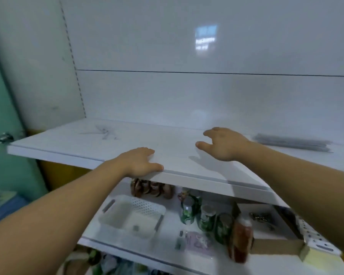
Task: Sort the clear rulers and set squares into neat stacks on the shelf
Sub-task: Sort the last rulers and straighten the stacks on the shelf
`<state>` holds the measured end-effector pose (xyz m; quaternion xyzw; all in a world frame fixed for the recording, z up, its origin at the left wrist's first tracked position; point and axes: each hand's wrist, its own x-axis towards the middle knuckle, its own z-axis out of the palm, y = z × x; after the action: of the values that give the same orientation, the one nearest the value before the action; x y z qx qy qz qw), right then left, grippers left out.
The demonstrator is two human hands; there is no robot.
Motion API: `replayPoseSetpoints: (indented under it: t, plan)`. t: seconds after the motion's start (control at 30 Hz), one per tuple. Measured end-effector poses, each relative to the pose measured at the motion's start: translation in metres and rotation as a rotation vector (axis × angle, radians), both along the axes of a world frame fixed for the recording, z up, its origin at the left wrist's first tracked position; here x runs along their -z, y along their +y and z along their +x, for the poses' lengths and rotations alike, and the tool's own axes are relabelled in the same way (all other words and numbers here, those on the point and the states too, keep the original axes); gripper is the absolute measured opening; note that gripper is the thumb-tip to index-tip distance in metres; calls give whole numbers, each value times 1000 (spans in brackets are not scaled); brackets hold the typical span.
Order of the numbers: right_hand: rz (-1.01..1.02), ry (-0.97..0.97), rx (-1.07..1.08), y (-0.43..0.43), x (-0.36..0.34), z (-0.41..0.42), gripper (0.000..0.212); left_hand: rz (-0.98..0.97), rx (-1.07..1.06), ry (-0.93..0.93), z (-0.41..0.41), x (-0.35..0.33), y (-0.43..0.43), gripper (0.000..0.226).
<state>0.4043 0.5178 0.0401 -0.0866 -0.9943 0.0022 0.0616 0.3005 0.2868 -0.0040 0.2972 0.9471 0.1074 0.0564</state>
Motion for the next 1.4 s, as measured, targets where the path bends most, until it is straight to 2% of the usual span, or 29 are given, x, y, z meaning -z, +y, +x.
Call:
replayPoseSetpoints:
  t: [0.2, 0.4, 0.6, 0.77, 0.83, 0.97, 1.07, 1.17, 1.3, 1.4]
  plan:
    - [-87, -32, -72, -127, 10, -103, 71, 39, -196, 2, -63, -5, -158, 79]
    - [-129, -90, -98, -204, 20, -176, 72, 117, -280, 20, -111, -9, -233, 71]
    - [-138, -140, -71, -232, 27, -243, 71, 150, -251, 17, -169, -5, -234, 67]
    - [-177, -50, 6, -229, 36, -307, 76, 136, -213, 30, -228, -8, -207, 63]
    - [-160, -76, 14, -231, 39, -329, 75, 104, -178, 29, -251, -7, -196, 63]
    - [-199, -83, -100, -238, 45, -357, 41, 58, -99, 32, -292, 2, -186, 70]
    - [-289, -83, -221, -239, 41, -358, 38, 22, -8, 28, -315, 8, -187, 78]
    - [-320, -100, -272, -240, 33, -353, 39, -5, 47, 27, -332, 12, -189, 75]
    - [-298, -114, -153, -243, 26, -351, 50, 135, 77, 34, -339, 14, -196, 62]
    - [-185, -135, -30, -247, 23, -351, 45, 153, 132, 76, -340, 11, -205, 49]
